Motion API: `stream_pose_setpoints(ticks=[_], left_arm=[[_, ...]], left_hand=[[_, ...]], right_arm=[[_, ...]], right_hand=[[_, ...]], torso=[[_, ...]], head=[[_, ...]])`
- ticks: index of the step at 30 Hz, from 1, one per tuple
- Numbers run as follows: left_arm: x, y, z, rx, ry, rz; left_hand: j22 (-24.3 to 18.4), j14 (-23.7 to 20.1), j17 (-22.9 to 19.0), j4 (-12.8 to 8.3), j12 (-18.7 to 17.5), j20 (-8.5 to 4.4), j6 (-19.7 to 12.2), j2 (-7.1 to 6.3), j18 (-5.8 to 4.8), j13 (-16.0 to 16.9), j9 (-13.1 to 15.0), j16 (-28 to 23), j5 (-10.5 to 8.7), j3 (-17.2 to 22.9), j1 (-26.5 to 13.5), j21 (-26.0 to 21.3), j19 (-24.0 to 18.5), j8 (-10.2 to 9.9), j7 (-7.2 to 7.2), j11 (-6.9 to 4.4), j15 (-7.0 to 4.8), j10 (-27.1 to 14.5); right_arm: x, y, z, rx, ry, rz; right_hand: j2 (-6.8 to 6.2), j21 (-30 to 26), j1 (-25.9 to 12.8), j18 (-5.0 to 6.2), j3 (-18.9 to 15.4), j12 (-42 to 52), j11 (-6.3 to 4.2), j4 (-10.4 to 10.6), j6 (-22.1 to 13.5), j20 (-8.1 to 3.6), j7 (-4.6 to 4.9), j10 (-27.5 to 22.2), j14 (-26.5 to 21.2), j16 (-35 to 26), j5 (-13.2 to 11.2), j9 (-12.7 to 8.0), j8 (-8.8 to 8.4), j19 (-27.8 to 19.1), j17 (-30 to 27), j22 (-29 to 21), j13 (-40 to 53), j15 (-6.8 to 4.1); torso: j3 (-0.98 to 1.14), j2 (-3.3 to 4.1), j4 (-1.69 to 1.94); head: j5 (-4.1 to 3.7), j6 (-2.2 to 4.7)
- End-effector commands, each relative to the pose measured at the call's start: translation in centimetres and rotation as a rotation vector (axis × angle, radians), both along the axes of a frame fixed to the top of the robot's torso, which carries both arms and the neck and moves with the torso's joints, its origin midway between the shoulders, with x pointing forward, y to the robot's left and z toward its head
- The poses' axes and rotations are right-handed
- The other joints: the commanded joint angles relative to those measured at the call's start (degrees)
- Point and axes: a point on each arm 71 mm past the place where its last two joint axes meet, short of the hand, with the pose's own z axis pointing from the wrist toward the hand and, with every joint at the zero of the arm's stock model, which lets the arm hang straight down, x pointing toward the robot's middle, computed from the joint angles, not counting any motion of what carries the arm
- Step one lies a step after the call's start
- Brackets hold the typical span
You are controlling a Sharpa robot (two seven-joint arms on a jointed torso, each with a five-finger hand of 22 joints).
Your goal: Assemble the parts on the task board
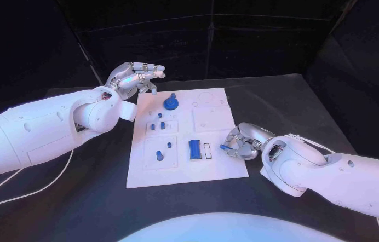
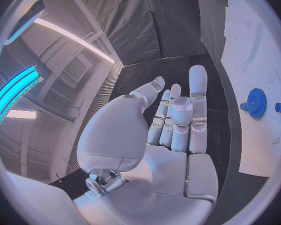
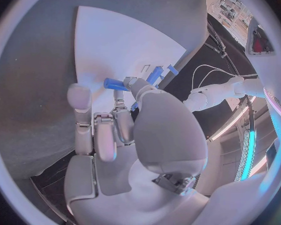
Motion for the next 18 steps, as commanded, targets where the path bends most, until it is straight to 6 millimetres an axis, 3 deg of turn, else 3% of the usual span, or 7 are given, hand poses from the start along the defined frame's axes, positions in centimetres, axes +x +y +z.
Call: stream_pose_setpoints(ticks=[1, 6, 18], left_arm=[[0.0, -0.1, 0.1, -0.007, -0.002, -0.013], [0.0, -0.1, 0.1, -0.007, -0.002, -0.014], [-0.1, -0.3, 0.1, -0.008, -0.001, -0.018]], left_hand=[[0.1, -0.4, 0.0, 0.3, 0.3, 0.29, -0.3, 0.09, 0.83, 0.0, 0.0, 0.4, -0.18, 0.0, -0.5, 0.0, -0.1, 0.3, 0.09, 0.14, 0.2, -0.3], [0.1, -0.4, 0.0, 0.3, 0.3, 0.29, -0.3, 0.09, 0.83, 0.0, 0.0, 0.4, -0.18, 0.0, -0.5, 0.0, -0.1, 0.3, 0.09, 0.14, 0.2, -0.3], [0.1, -0.4, 0.0, 0.3, 0.3, 0.29, -0.3, 0.09, 0.83, 0.0, 0.0, 0.4, -0.18, 0.0, -0.5, 0.0, -0.1, 0.3, 0.09, 0.14, 0.2, -0.3]], right_arm=[[0.1, 0.5, 0.7, 0.1, -0.057, -0.029], [0.2, 1.1, 0.6, 0.114, -0.048, -0.027], [0.4, 3.3, -0.5, 0.05, 0.05, 0.027]], right_hand=[[-0.18, 0.2, -0.8, -0.81, 0.6, 0.4, 0.03, 0.1, 1.0, 0.06, -0.44, 0.4, 5.5, 0.2, -0.4, 2.0, 0.95, 0.5, 12.6, 0.1, 3.7, -0.43], [-0.65, 0.2, -2.3, -0.8, 0.7, 0.3, -0.04, 0.5, 1.1, 0.04, -0.54, 0.4, 5.5, 0.2, -0.8, 2.2, 1.07, 0.4, 12.6, 0.0, 3.7, -0.46], [-1.08, 0.4, -6.9, -0.86, -1.5, 0.5, -0.58, 2.7, 2.8, -0.23, -1.26, 0.8, 5.6, 0.3, 1.5, 2.7, 1.61, 0.8, 12.7, 0.5, 3.8, -0.85]], torso=[[0.03, 0.05, 0.11], [0.01, 0.05, 0.05], [0.0, 0.04, 0.02]], head=[[-0.09, -0.03], [0.11, -0.04], [0.17, -0.11]])
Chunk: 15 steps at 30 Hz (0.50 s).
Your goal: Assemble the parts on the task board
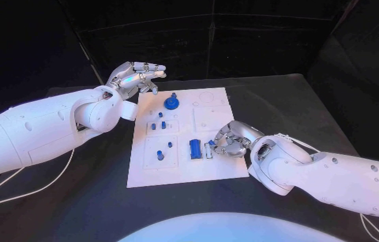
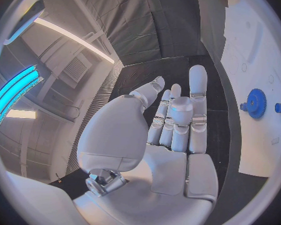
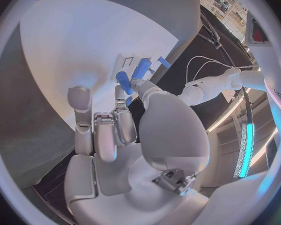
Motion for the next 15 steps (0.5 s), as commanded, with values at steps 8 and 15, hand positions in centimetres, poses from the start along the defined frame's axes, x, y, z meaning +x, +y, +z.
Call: stream_pose_setpoints(ticks=[8, 15], left_arm=[[-0.03, -0.16, 0.12, -0.006, 0.0, -0.015], [-0.01, -0.19, 0.1, -0.005, 0.002, -0.015]], left_hand=[[0.1, -0.4, 0.0, 0.3, 0.3, 0.3, -0.3, 0.09, 0.83, 0.0, 0.0, 0.4, -0.18, 0.0, -0.5, 0.0, -0.1, 0.3, 0.09, 0.14, 0.2, -0.4], [0.1, -0.4, 0.0, 0.3, 0.3, 0.3, -0.3, 0.09, 0.83, 0.0, 0.0, 0.4, -0.18, 0.0, -0.5, 0.0, -0.1, 0.3, 0.09, 0.14, 0.2, -0.4]], right_arm=[[0.33, 1.0, -0.77, -0.06, 0.058, 0.004], [0.45, 1.38, -0.81, -0.07, 0.052, 0.001]], right_hand=[[0.39, 0.6, -2.1, -0.93, -1.4, 0.2, -0.91, 1.0, 3.3, -0.38, -2.14, 0.6, 5.6, 0.4, 0.4, 1.8, 0.9, 0.9, 13.0, 0.6, 4.0, -0.84], [0.52, 0.5, -2.2, -0.93, -1.6, 0.2, -1.11, 1.0, 3.7, -0.51, -2.39, 0.7, 5.6, 0.4, 0.5, 2.0, 1.23, 0.9, 12.9, 0.6, 4.1, -1.0]], torso=[[0.01, -0.02, -0.07], [0.03, -0.01, -0.07]], head=[[0.21, -0.11], [0.24, -0.11]])
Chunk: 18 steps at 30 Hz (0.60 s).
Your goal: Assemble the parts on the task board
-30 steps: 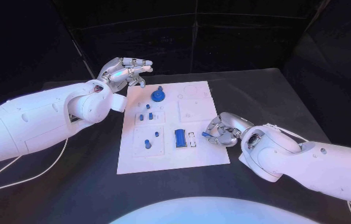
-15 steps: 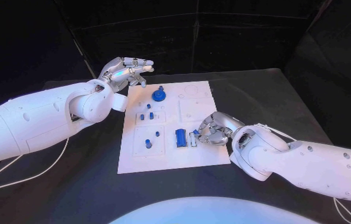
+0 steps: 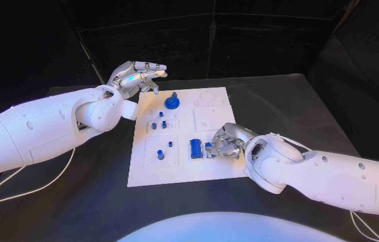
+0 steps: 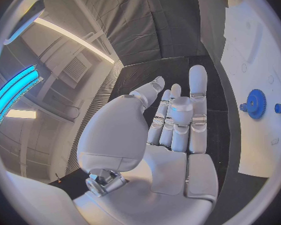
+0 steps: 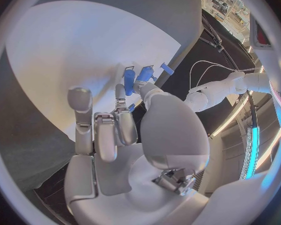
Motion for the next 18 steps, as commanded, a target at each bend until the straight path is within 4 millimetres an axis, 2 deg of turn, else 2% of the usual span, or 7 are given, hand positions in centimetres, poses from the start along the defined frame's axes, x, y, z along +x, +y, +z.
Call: stream_pose_setpoints(ticks=[1, 18], left_arm=[[-0.01, -0.17, 0.11, -0.006, -0.001, -0.013], [0.02, -0.17, 0.07, -0.004, 0.003, -0.014]], left_hand=[[0.1, -0.4, 0.0, 0.3, 0.3, 0.29, -0.3, 0.1, 0.83, 0.0, 0.0, 0.4, -0.18, 0.0, -0.5, 0.0, -0.1, 0.3, 0.09, 0.14, 0.2, -0.4], [0.1, -0.4, 0.0, 0.3, 0.4, 0.31, -0.4, 0.15, 0.84, 0.0, 0.0, 0.4, -0.2, 0.1, -0.5, 0.0, -0.1, 0.4, 0.11, 0.16, 0.21, -0.5]], right_arm=[[0.11, 0.01, 0.0, -0.031, -0.007, -0.003], [0.34, 0.26, 0.18, -0.056, -0.057, 0.004]], right_hand=[[0.16, 0.2, -0.3, -0.93, -0.5, 0.3, -0.46, -0.1, 2.5, -0.17, -2.03, 0.0, 5.4, 0.4, 0.4, 0.3, 0.4, 0.5, 12.9, 0.0, 4.1, -0.46], [0.21, 0.1, -2.0, -0.98, -2.7, 1.4, -0.95, 1.1, 3.1, -0.65, -2.57, 0.8, 5.4, 0.4, -1.0, 1.5, 1.82, 0.6, 13.1, 0.1, 5.2, -0.92]], torso=[[0.02, -0.01, -0.01], [0.02, 0.01, -0.04]], head=[[-0.03, 0.06], [0.07, -0.16]])
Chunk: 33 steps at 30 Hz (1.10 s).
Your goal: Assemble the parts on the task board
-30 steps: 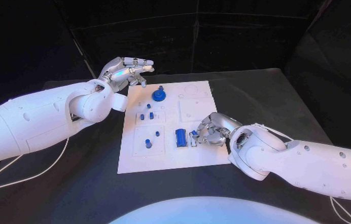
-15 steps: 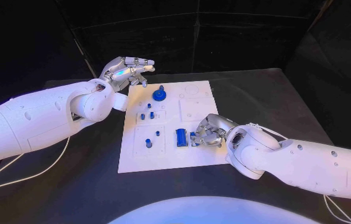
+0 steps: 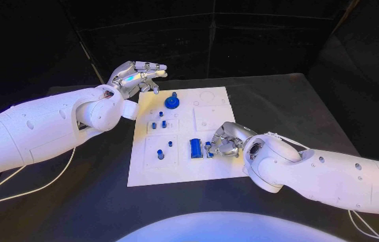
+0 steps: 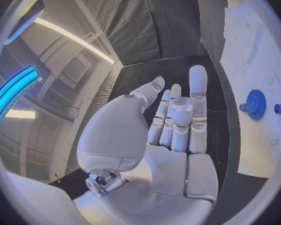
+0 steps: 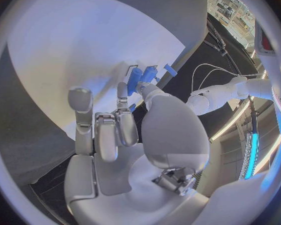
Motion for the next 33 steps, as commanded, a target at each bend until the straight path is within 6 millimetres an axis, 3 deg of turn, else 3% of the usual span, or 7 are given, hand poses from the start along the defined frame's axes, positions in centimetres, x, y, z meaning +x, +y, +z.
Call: stream_pose_setpoints(ticks=[1, 10, 20, 33], left_arm=[[0.0, -0.13, 0.11, -0.006, -0.001, -0.013], [0.02, -0.09, 0.08, -0.003, 0.002, -0.011], [0.03, -0.03, 0.05, -0.001, 0.005, -0.011], [0.03, 0.01, 0.04, 0.0, 0.006, -0.01]], left_hand=[[0.1, -0.4, 0.0, 0.3, 0.4, 0.31, -0.4, 0.15, 0.84, 0.0, 0.0, 0.2, -0.2, 0.1, -0.5, 0.0, -0.1, 0.4, 0.11, -0.06, 0.21, -0.3], [0.1, -0.4, 0.0, 0.3, 0.4, 0.31, -0.4, 0.15, 0.84, 0.0, 0.0, 0.2, -0.2, 0.1, -0.5, 0.0, -0.1, 0.4, 0.11, -0.06, 0.21, -0.3], [0.1, -0.4, 0.0, 0.3, 0.4, 0.31, -0.4, 0.15, 0.84, 0.0, 0.0, 0.2, -0.2, 0.1, -0.5, 0.0, -0.1, 0.4, 0.11, -0.06, 0.21, -0.3], [0.1, -0.4, -0.1, 0.4, 0.5, 0.33, -0.5, 0.13, 0.83, 0.0, 0.0, 0.2, -0.21, 0.0, -0.6, 0.0, -0.1, 0.4, 0.12, -0.04, 0.23, -0.4]], right_arm=[[0.1, -0.03, 0.19, -0.018, -0.027, 0.002], [0.13, -0.1, 0.25, -0.028, -0.039, 0.002], [0.08, -0.11, 0.22, -0.037, -0.035, 0.012], [0.01, -0.12, 0.16, -0.046, -0.027, 0.025]], right_hand=[[-0.1, 0.1, -0.8, -0.97, -0.6, 0.3, -0.31, 0.0, 0.6, -0.24, -0.57, 0.6, 5.6, 0.2, -0.3, 0.2, 0.42, 0.2, 13.1, 0.1, 5.2, -0.3], [-0.47, 0.1, -1.1, -0.99, -1.6, 0.6, -0.38, 0.3, 0.5, -0.31, -0.66, 0.8, 5.6, 0.2, -0.5, 0.5, 0.81, 0.2, 13.2, 0.1, 5.5, -0.37], [-1.34, -0.2, -2.3, -0.97, -5.0, 0.2, -0.32, 1.4, -0.2, -0.36, -0.57, 0.5, 5.6, 0.1, 0.5, 1.3, 1.54, 0.2, 13.0, -0.2, 5.3, -0.36], [-1.4, -0.4, -2.4, -0.95, -7.3, 0.1, -0.25, 2.0, -0.5, -0.29, -0.51, 0.4, 5.6, 0.1, -0.9, 1.6, 1.92, 0.1, 12.9, -0.3, 5.2, -0.28]], torso=[[0.0, 0.01, -0.04], [0.01, 0.0, 0.02], [0.0, 0.0, -0.03], [-0.01, -0.02, -0.04]], head=[[0.06, -0.03], [0.11, -0.08], [0.21, -0.28], [0.18, -0.54]])
